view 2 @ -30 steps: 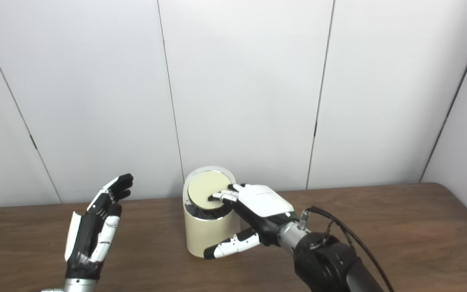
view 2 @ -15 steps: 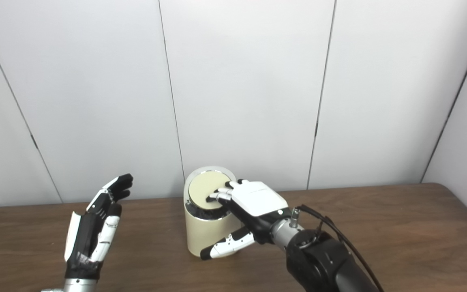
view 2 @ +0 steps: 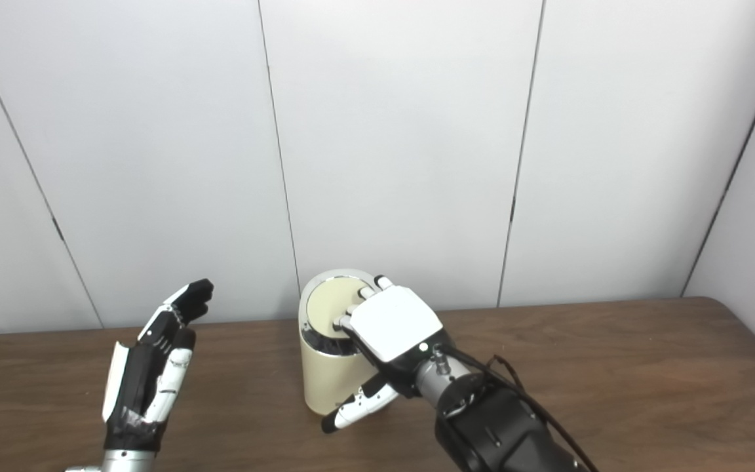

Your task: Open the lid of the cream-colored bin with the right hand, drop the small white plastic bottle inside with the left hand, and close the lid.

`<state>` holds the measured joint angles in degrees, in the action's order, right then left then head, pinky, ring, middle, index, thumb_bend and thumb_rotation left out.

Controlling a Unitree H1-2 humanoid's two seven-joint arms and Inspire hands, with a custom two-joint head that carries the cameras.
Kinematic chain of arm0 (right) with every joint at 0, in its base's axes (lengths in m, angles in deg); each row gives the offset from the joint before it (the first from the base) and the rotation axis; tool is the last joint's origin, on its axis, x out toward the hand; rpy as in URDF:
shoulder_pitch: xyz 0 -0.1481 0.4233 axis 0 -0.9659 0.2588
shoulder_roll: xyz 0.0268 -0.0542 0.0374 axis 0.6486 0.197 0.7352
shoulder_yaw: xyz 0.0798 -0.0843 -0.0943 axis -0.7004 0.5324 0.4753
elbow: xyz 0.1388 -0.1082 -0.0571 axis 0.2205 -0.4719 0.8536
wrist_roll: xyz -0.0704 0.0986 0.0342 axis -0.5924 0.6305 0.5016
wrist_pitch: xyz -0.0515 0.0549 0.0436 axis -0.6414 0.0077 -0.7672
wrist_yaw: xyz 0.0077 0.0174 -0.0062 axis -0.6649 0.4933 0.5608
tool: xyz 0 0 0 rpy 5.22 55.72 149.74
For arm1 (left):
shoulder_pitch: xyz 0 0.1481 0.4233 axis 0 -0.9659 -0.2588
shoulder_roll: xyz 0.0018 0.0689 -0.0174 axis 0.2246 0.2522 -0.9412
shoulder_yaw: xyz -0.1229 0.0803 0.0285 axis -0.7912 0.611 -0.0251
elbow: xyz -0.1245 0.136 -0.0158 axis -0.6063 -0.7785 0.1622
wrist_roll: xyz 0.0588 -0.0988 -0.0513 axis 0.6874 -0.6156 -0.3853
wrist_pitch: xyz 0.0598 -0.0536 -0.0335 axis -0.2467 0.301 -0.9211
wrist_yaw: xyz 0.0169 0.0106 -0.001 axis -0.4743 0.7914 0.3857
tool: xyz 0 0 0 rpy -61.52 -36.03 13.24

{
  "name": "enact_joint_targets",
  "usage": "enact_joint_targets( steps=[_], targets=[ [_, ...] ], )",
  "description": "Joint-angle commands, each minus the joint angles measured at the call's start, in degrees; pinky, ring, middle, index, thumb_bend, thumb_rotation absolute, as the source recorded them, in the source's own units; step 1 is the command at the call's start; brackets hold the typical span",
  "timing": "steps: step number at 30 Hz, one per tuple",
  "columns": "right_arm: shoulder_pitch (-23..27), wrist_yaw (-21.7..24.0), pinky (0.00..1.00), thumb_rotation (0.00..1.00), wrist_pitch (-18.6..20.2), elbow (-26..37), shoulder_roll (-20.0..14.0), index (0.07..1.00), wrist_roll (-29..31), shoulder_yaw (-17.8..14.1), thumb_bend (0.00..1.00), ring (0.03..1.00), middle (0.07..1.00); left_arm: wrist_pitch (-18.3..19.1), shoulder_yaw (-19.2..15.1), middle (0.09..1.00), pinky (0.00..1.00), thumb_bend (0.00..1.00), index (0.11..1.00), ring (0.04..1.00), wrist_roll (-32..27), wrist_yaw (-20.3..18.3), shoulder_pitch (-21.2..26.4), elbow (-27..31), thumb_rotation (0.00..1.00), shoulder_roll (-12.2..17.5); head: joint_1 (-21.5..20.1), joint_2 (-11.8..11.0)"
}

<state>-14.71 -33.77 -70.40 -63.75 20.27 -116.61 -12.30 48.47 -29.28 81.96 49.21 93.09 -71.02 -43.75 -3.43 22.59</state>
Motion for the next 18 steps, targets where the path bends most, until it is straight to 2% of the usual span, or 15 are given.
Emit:
enact_joint_targets(
  steps=[1, 5, 8, 10, 14, 16, 18],
  targets=[
    [-1.0, 5.1, 0.97, 0.92, -1.5, -2.1, -0.4, 0.793, -2.5, 0.3, 0.98, 0.92, 0.828, -1.1, -0.6, 0.852, 0.86, 0.54, 0.839, 0.863, -0.9, -0.1, 1.7, 1.9, 0.82, 0.2, -0.1, 0.0],
    [-2.0, 4.7, 0.96, 0.9, -2.9, -2.0, 0.2, 0.799, -4.6, -0.3, 0.98, 0.918, 0.831, -1.2, -0.8, 0.852, 0.86, 0.54, 0.84, 0.866, -0.3, -0.2, 1.7, 1.8, 0.83, 0.3, -0.2, 0.0],
    [-3.2, 1.3, 0.98, 0.86, -3.0, -1.7, 0.8, 0.8, -3.6, -1.7, 0.97, 0.92, 0.836, -1.2, -0.8, 0.852, 0.86, 0.55, 0.84, 0.864, -0.5, -0.3, 1.7, 1.7, 0.83, 0.3, -0.2, 0.1],
    [-4.7, -2.9, 1.0, 0.81, -2.2, -1.4, 2.2, 0.809, -0.2, -4.3, 0.94, 0.933, 0.863, -1.2, -0.8, 0.852, 0.86, 0.54, 0.84, 0.862, -0.6, -0.4, 1.7, 1.6, 0.83, 0.3, 0.0, 0.1],
    [-7.9, -13.1, 1.0, 0.75, -1.8, -1.9, 5.9, 0.876, 11.4, -11.7, 0.84, 0.98, 0.926, -1.1, -1.0, 0.852, 0.86, 0.55, 0.842, 0.862, -0.6, -0.5, 1.5, 1.8, 0.83, 0.1, 0.0, 0.1],
    [-9.2, -17.5, 1.0, 0.74, -2.6, -2.5, 7.0, 0.942, 15.6, -14.3, 0.79, 0.996, 0.981, -1.2, -1.0, 0.853, 0.85, 0.55, 0.843, 0.862, -0.5, -0.6, 1.5, 1.7, 0.83, 0.3, 0.0, 0.0],
    [-10.5, -22.2, 1.0, 0.74, -3.9, -3.7, 7.5, 0.982, 18.3, -15.9, 0.75, 0.999, 0.996, -1.2, -1.0, 0.854, 0.85, 0.55, 0.842, 0.861, -0.7, -0.7, 1.6, 1.6, 0.82, 0.3, 0.0, 0.0]
  ],
)
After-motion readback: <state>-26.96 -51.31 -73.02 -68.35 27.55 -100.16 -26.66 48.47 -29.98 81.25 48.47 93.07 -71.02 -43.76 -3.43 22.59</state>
